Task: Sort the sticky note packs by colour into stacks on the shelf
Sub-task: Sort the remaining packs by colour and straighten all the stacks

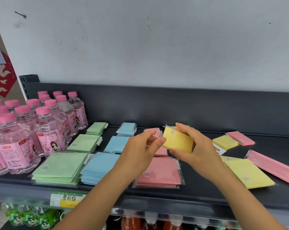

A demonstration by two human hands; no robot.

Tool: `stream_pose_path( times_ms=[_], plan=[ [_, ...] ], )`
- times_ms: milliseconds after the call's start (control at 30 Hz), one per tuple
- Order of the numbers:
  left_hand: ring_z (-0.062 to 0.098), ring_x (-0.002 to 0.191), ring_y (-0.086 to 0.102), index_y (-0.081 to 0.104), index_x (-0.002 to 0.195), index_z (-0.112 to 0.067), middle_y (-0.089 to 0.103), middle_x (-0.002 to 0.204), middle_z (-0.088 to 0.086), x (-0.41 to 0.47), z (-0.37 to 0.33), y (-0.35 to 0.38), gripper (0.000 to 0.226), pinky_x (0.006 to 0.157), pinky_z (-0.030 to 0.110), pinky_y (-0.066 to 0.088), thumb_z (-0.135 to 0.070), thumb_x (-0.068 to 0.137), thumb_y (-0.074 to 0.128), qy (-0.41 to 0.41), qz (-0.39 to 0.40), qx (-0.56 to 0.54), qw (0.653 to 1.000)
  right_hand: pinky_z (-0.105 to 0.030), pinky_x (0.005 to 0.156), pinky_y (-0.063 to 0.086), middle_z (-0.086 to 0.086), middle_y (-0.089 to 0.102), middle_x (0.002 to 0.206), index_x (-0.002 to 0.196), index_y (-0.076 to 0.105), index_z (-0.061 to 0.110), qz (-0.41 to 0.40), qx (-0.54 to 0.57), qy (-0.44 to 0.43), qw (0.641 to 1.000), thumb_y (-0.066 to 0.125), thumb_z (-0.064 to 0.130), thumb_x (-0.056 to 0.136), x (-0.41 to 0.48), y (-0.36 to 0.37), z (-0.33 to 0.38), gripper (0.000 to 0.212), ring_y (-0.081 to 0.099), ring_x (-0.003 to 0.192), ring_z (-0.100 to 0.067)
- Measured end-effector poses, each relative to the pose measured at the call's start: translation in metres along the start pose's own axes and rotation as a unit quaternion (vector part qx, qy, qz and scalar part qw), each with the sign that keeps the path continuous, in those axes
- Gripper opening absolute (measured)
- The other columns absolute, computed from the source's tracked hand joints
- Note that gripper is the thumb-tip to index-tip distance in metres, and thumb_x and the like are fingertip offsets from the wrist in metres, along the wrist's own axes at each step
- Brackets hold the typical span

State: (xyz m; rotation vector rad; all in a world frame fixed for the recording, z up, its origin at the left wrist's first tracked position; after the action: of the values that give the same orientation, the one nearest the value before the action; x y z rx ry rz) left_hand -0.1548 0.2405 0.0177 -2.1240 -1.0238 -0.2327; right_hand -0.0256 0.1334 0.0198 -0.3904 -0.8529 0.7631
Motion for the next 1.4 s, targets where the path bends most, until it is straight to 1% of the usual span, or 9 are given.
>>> stream_pose_path(
  times_ms=[133, 267, 500, 600, 667, 800, 933, 1167, 1400],
  plan=[
    [0.011, 0.071, 0.057, 0.064, 0.098, -0.022, 0.065, 0.080, -0.001, 0.010, -0.003, 0.011, 0.018, 0.061, 0.022, 0.043, -0.036, 0.091, 0.055, -0.007, 0.028, -0.052, 0.998, -0.012, 0.089, 0.039, 0.034, 0.045, 0.118, 0.127, 0.042, 0.044, 0.036, -0.002, -0.015, 0.999, 0.078, 0.037, 0.067, -0.004, 0.002, 0.008, 0.070, 0.043, 0.110, 0.010],
    [0.018, 0.074, 0.061, 0.068, 0.094, -0.021, 0.065, 0.077, -0.001, 0.013, -0.002, 0.018, 0.012, 0.068, 0.036, 0.055, -0.025, 0.092, 0.056, -0.012, 0.062, -0.073, 0.995, -0.013, 0.091, 0.037, 0.025, 0.049, 0.122, 0.130, 0.044, 0.037, 0.023, -0.031, -0.007, 0.999, 0.079, 0.034, 0.067, -0.011, 0.004, 0.006, 0.072, 0.043, 0.109, 0.008],
    [0.003, 0.070, 0.056, 0.056, 0.081, -0.038, 0.060, 0.073, -0.014, 0.013, -0.006, 0.018, 0.011, 0.061, 0.014, 0.042, -0.032, 0.090, 0.058, 0.027, 0.084, -0.012, 0.996, -0.006, 0.087, 0.032, 0.034, 0.044, 0.120, 0.116, 0.037, 0.058, 0.033, -0.072, 0.011, 0.997, 0.076, 0.051, 0.064, -0.020, 0.005, 0.001, 0.066, 0.039, 0.113, 0.013],
    [0.005, 0.067, 0.056, 0.059, 0.077, -0.032, 0.062, 0.072, -0.010, 0.020, -0.010, 0.007, 0.013, 0.063, 0.023, 0.048, -0.031, 0.090, 0.058, 0.043, 0.102, -0.002, 0.994, -0.003, 0.090, 0.031, 0.035, 0.046, 0.120, 0.117, 0.039, 0.058, 0.033, -0.086, 0.011, 0.996, 0.066, 0.066, 0.058, -0.018, 0.000, 0.002, 0.065, 0.039, 0.115, 0.013],
    [0.008, 0.067, 0.056, 0.065, 0.085, -0.025, 0.064, 0.073, -0.009, 0.027, -0.014, -0.002, 0.010, 0.065, 0.029, 0.048, -0.029, 0.090, 0.058, 0.062, 0.108, 0.017, 0.992, -0.004, 0.092, 0.033, 0.032, 0.050, 0.118, 0.119, 0.045, 0.051, 0.018, -0.082, 0.015, 0.996, 0.063, 0.068, 0.057, -0.017, -0.007, 0.002, 0.066, 0.044, 0.113, 0.011],
    [0.001, 0.070, 0.054, 0.066, 0.102, -0.030, 0.063, 0.078, -0.015, 0.046, -0.024, -0.011, 0.015, 0.067, 0.020, 0.040, -0.025, 0.090, 0.059, 0.096, 0.105, 0.044, 0.989, -0.021, 0.094, 0.044, 0.024, 0.059, 0.113, 0.116, 0.058, 0.038, -0.013, -0.030, 0.041, 0.999, 0.060, 0.060, 0.066, -0.003, -0.019, 0.002, 0.055, 0.054, 0.106, 0.005],
    [0.003, 0.074, 0.054, 0.064, 0.112, -0.029, 0.061, 0.082, -0.015, 0.059, -0.039, -0.007, 0.023, 0.066, 0.015, 0.039, -0.022, 0.091, 0.057, 0.127, 0.104, 0.043, 0.985, -0.032, 0.080, 0.052, 0.012, 0.069, 0.093, 0.110, 0.062, 0.034, 0.002, -0.009, 0.053, 0.999, 0.067, 0.029, 0.083, 0.020, -0.022, 0.009, 0.028, 0.063, 0.087, -0.006],
    [0.007, 0.102, 0.058, 0.059, 0.125, -0.019, 0.066, 0.116, -0.003, 0.092, -0.042, -0.027, 0.034, 0.085, 0.011, 0.037, -0.028, 0.092, 0.057, 0.119, 0.090, 0.066, 0.987, -0.029, 0.067, 0.047, 0.005, 0.068, 0.078, 0.092, 0.067, 0.024, -0.046, -0.042, 0.083, 0.995, 0.065, 0.013, 0.085, 0.032, -0.047, -0.006, 0.014, 0.061, 0.074, -0.019],
    [0.018, 0.121, 0.051, 0.048, 0.135, -0.017, 0.054, 0.134, 0.001, 0.116, -0.037, 0.016, 0.047, 0.098, 0.028, 0.038, -0.036, 0.092, 0.055, 0.116, 0.232, 0.223, 0.940, -0.021, 0.061, 0.043, 0.007, 0.067, 0.082, 0.091, 0.065, 0.027, -0.129, -0.039, 0.122, 0.983, 0.062, 0.017, 0.087, 0.040, -0.087, -0.031, 0.011, 0.061, 0.074, -0.012]
  ],
)
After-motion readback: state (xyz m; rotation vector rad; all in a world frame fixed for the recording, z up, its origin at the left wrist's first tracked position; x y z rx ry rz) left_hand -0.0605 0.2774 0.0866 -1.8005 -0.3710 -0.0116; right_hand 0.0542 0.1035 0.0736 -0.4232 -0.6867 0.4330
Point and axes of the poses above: each hand's wrist, its own x-axis towards the middle knuckle, its own y-axis out of the palm, z = x × y, the point moved 6 cm from there along x, towards the middle knuckle
